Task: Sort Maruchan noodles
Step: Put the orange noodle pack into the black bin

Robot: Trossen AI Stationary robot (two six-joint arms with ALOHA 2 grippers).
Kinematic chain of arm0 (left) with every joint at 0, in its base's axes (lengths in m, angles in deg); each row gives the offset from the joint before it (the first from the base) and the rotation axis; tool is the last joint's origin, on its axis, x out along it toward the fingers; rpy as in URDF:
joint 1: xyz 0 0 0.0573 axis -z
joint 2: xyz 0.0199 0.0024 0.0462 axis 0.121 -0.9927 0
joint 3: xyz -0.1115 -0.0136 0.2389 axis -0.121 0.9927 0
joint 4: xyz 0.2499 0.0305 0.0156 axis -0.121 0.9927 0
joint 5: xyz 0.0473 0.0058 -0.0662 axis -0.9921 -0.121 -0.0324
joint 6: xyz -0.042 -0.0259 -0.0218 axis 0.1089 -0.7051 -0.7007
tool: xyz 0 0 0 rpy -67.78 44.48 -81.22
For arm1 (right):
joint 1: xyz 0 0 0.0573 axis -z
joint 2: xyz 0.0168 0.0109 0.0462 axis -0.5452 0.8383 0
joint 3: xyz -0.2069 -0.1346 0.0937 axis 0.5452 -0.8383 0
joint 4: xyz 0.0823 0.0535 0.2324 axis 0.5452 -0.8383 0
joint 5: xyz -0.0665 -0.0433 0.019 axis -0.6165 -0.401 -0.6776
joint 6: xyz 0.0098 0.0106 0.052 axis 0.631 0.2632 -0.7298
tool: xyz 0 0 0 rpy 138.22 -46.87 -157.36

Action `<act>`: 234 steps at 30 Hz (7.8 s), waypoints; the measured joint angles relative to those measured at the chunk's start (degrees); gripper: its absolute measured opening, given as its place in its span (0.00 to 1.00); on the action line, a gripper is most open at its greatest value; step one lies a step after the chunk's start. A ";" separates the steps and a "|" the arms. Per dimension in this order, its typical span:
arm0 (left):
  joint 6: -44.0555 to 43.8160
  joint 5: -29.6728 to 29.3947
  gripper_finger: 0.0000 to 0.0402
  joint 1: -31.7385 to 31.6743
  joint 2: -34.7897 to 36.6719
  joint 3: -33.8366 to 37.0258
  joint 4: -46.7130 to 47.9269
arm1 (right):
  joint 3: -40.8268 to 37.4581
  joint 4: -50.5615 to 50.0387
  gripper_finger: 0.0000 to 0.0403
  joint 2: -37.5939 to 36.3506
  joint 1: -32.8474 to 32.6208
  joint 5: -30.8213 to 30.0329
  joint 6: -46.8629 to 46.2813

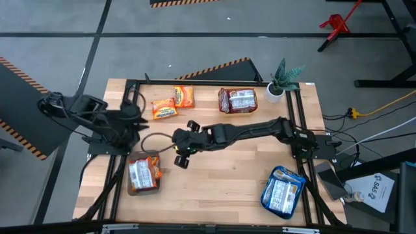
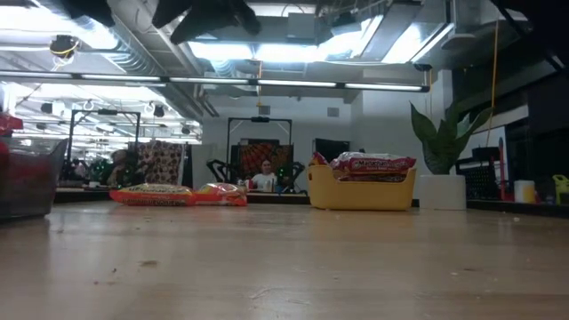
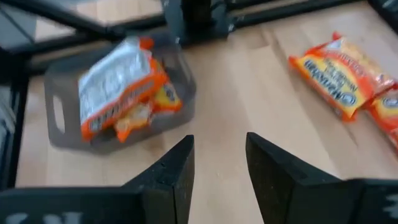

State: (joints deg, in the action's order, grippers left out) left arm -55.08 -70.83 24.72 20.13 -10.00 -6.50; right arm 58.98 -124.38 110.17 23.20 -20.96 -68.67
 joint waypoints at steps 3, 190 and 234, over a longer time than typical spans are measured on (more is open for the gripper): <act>0.51 -2.24 0.25 -3.25 0.98 0.28 -0.57 | 0.20 0.20 0.33 -0.42 1.06 -0.02 -1.03; 5.69 57.10 0.58 -61.08 -20.54 44.31 -55.83 | -54.41 51.16 0.66 -8.60 19.62 17.32 -31.48; -21.39 51.93 0.55 -49.91 -20.59 52.58 -82.27 | -41.86 53.14 0.33 3.57 18.44 29.27 -29.99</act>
State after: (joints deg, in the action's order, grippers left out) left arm -76.47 -18.90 -25.19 -0.45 42.57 -88.78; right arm 17.11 -71.23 113.74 41.64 8.31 -98.66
